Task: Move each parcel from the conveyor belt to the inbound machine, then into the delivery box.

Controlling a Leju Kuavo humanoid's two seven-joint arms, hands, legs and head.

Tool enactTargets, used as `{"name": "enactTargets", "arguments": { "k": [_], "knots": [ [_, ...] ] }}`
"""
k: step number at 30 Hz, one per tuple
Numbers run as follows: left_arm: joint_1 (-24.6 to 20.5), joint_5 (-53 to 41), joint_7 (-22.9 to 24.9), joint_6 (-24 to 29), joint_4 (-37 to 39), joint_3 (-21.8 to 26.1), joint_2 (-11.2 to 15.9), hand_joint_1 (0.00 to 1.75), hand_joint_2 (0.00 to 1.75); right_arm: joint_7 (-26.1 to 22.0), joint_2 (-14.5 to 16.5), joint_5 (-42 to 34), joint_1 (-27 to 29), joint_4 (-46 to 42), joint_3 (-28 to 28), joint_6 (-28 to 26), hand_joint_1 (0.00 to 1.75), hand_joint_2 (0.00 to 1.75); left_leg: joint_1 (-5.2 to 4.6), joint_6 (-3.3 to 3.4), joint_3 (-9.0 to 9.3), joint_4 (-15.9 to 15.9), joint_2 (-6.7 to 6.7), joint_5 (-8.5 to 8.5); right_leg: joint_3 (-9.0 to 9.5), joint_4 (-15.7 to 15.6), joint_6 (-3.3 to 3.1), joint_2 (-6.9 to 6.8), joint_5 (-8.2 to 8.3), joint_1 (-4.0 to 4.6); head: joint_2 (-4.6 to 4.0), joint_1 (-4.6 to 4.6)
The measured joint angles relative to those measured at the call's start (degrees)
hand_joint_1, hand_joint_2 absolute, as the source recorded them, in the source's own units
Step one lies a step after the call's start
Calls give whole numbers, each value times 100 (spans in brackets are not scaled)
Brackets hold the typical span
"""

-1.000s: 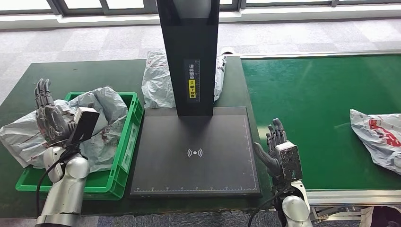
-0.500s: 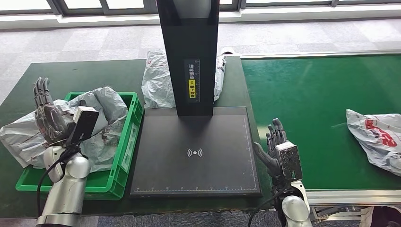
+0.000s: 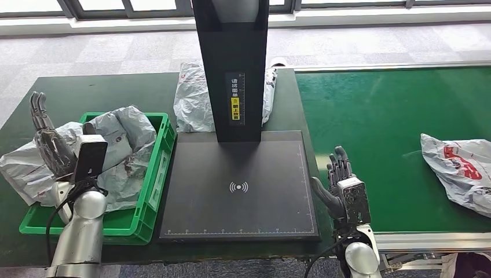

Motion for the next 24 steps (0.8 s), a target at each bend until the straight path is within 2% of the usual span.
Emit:
{"name": "enactTargets", "arguments": {
  "k": [1,3,6,9,12,13,16,17,24],
  "knots": [
    [30,429,-102,-358,-68,-85,-54,0,175,-55,0,47,18,-27,0,-31,0,175,0,0,-1,0,0,0,-1,-1,0,0,0,0,1,-1],
    [98,1454,-302,-1248,-194,-366,-192,0,175,-180,4,212,26,-77,0,-115,0,175,-1,1,-4,1,-2,0,-1,-1,1,-2,0,-1,1,0],
    [140,2246,-385,-1992,-186,-812,-404,0,175,-241,48,601,-97,-73,11,-292,0,175,-3,2,-6,2,-2,0,-2,-3,4,-2,3,-5,0,-1],
    [33,2620,-356,-2549,211,-1380,-735,0,175,-28,194,1034,-273,-72,48,-534,0,175,-7,7,-8,5,-10,3,-1,-5,9,-10,7,-8,0,0],
    [-113,2737,-461,-2628,740,-1868,-1001,0,175,149,357,1205,-336,-124,71,-578,0,175,-7,9,-12,5,-8,5,0,-4,12,-10,10,-8,-1,0],
    [-149,2770,-484,-2622,851,-1967,-1053,0,175,166,386,1221,-340,-140,72,-578,0,131,-7,9,-11,5,-5,4,-1,-4,13,-7,10,-8,-1,0],
    [-224,2854,-494,-2632,1048,-2150,-1125,0,175,176,430,1241,-342,-156,72,-569,0,131,-6,8,-11,4,0,4,-6,-4,13,0,10,-7,0,-1],
    [-239,2871,-480,-2659,1090,-2192,-1134,0,175,177,440,1257,-341,-158,72,-567,0,175,-6,8,-11,4,-1,4,-8,-4,12,0,9,-6,-1,-2],
    [-571,2759,-408,-2742,1595,-2503,-1331,0,175,431,579,1712,-205,-515,35,-680,0,175,-5,8,-15,5,-5,5,-11,-2,11,-4,8,-5,0,-1]
  ]
}}
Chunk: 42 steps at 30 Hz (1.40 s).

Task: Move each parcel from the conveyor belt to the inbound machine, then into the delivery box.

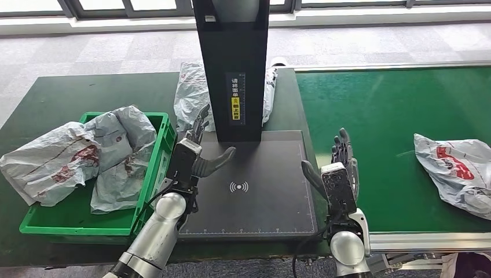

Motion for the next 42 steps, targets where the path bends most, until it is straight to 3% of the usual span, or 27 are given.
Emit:
{"name": "enactTargets", "arguments": {
  "k": [5,7,9,11,18,25,35,42],
  "knots": [
    [-218,-88,-29,145,306,-120,-136,0,175,214,99,472,166,-296,-140,-75,0,175,-1,1,0,0,2,-1,0,-1,2,2,1,-3,-1,0],
    [-254,-96,-29,177,382,-135,-166,0,175,259,122,594,214,-353,-196,-104,0,87,-1,1,0,0,3,-1,0,-1,2,3,1,-3,-1,-1],
    [-277,-121,-10,223,445,-139,-187,0,175,311,138,715,246,-389,-238,-124,0,87,-1,1,0,0,4,-1,0,-1,1,4,1,-2,-2,-1],
    [-291,-190,63,345,513,-140,-206,0,175,420,155,966,269,-403,-288,-213,0,175,-1,1,0,0,3,-1,0,-1,1,4,1,-2,-1,-1],
    [-297,-310,201,629,768,-140,-263,0,175,703,182,1814,290,-401,-643,-630,0,175,-1,1,-1,0,2,-1,0,-1,2,3,1,-2,-1,0],
    [-266,-308,192,526,883,-139,-320,0,175,997,182,2896,291,-391,-1561,-866,0,175,-1,6,-4,0,1,-4,0,-2,3,2,1,-6,-1,0],
    [-260,-305,191,514,897,-139,-365,0,175,997,185,3052,294,-353,-1986,-889,0,175,-2,7,-4,0,2,-5,-2,-1,3,3,1,-3,0,0],
    [-235,-393,174,626,897,-138,-368,0,175,1406,124,4011,309,-134,-2426,-1111,0,175,-1,7,-5,0,-1,-5,-1,-1,3,1,0,-6,-1,1]
  ]
}}
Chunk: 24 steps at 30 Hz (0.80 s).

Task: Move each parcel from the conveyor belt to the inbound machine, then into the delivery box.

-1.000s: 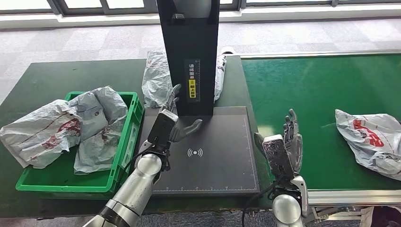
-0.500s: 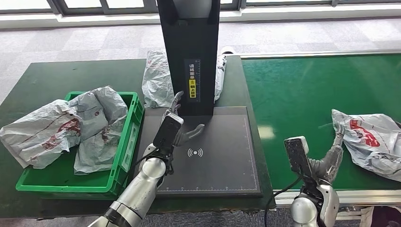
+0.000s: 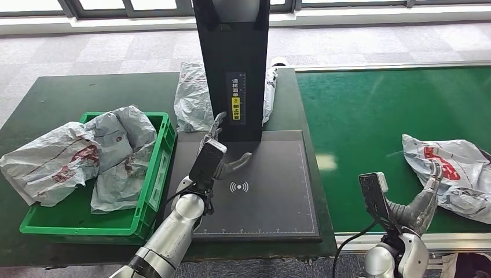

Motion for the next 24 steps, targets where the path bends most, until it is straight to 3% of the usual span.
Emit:
{"name": "enactTargets", "arguments": {
  "k": [5,11,16,24],
  "knots": [
    [201,-98,-21,200,-155,1,82,0,175,279,-258,1070,-31,542,-400,-295,0,175,0,6,-4,0,3,-4,1,0,2,0,-2,-3,1,-1],
    [626,-54,-145,366,-498,4,283,0,175,1010,-737,2088,-357,1566,-580,-325,0,175,0,9,-5,0,4,-6,0,-1,5,1,-3,-4,1,-2],
    [981,-104,-231,516,-947,4,447,0,175,1355,-1262,2244,-845,2819,-576,-590,0,175,0,10,-6,0,2,-5,1,0,6,-2,-2,-6,1,-1],
    [1312,-124,-153,482,-1437,-13,616,0,175,1803,-1723,2246,-1431,4213,-339,-674,0,175,0,9,-6,0,-1,-5,0,0,6,-2,-2,-4,1,-2]
  ]
}}
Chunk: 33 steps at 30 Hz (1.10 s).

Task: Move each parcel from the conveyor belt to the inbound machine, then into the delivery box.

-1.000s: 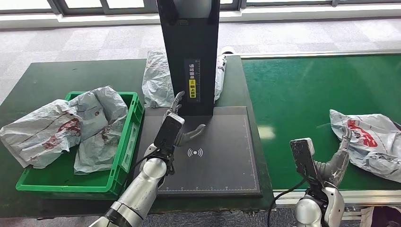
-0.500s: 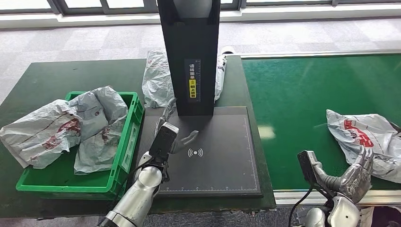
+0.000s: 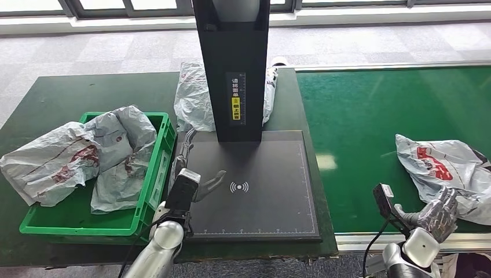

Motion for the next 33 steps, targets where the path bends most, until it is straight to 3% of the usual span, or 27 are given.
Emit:
{"name": "enactTargets", "arguments": {
  "k": [9,19,33],
  "knots": [
    [169,215,44,-224,-46,-14,151,0,175,-100,-320,-2,-279,875,123,-35,0,175,0,0,-2,0,-4,0,0,0,1,-3,0,-1,0,-1],
    [172,250,39,-275,-20,-25,229,0,175,-60,-417,0,-504,1337,219,-22,0,175,0,0,0,0,-4,0,0,0,1,-3,0,-1,-1,-1],
    [278,421,-20,-307,-17,-25,316,0,175,660,-415,1,-299,1022,776,66,0,175,0,1,-1,0,-3,-1,0,0,1,-3,-1,-1,1,-1]
  ]
}}
